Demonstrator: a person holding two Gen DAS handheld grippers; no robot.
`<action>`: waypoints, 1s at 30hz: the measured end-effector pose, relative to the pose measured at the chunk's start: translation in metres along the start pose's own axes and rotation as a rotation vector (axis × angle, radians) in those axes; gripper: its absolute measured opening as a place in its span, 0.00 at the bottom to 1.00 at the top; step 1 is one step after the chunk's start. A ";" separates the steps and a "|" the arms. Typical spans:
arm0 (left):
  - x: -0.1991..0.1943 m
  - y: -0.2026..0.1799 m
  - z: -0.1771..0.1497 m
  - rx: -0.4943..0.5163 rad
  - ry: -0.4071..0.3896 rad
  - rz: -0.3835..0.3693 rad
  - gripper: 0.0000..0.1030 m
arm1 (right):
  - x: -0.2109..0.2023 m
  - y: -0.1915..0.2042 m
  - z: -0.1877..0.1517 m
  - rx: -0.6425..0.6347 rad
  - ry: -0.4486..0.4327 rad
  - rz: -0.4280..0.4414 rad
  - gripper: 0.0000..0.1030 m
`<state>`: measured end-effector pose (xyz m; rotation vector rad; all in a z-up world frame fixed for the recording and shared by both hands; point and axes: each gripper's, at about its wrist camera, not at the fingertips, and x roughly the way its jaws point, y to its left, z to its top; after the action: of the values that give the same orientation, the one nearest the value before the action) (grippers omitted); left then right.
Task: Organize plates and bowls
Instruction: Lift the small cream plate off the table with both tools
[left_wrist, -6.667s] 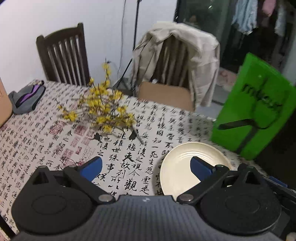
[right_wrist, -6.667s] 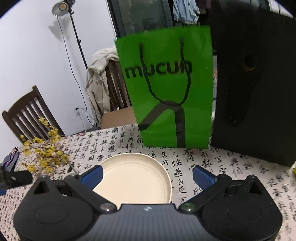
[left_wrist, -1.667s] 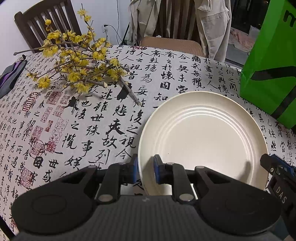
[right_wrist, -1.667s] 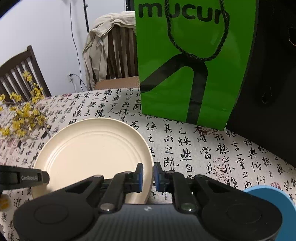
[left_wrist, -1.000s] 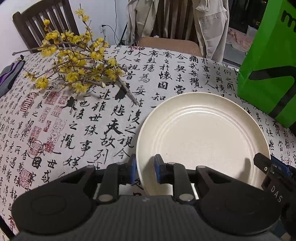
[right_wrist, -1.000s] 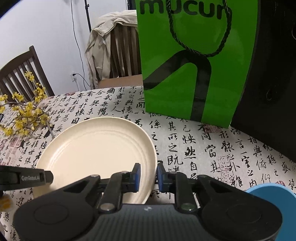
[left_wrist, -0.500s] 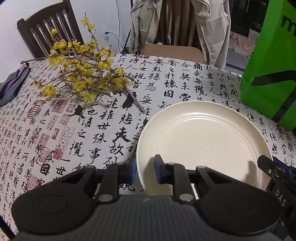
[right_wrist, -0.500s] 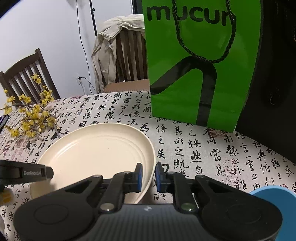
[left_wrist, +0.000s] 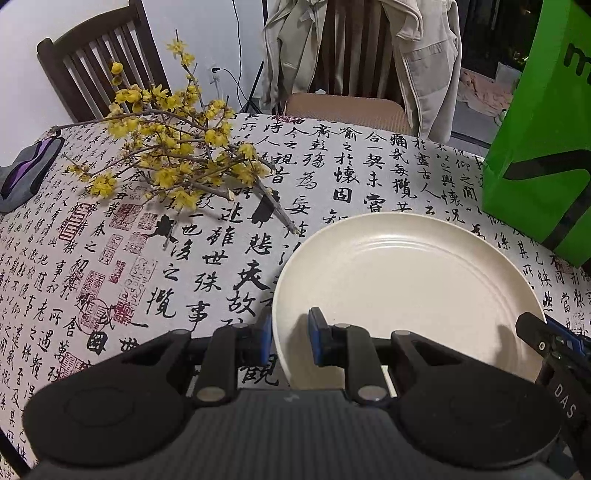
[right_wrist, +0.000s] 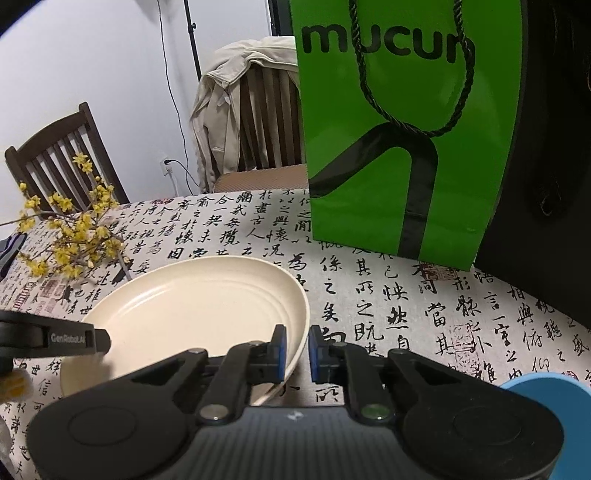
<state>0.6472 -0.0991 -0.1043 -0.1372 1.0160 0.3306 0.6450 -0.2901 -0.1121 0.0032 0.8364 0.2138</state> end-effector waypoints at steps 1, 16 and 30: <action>-0.001 0.001 0.000 -0.001 -0.001 -0.002 0.19 | 0.000 0.001 0.000 -0.002 -0.002 0.000 0.12; -0.023 0.010 0.002 0.005 -0.051 -0.041 0.19 | -0.014 0.005 0.000 -0.006 -0.045 0.006 0.12; -0.044 0.017 0.000 0.026 -0.103 -0.062 0.19 | -0.033 0.003 0.002 0.026 -0.107 0.035 0.12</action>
<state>0.6203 -0.0926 -0.0665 -0.1269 0.9121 0.2654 0.6245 -0.2933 -0.0858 0.0534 0.7330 0.2340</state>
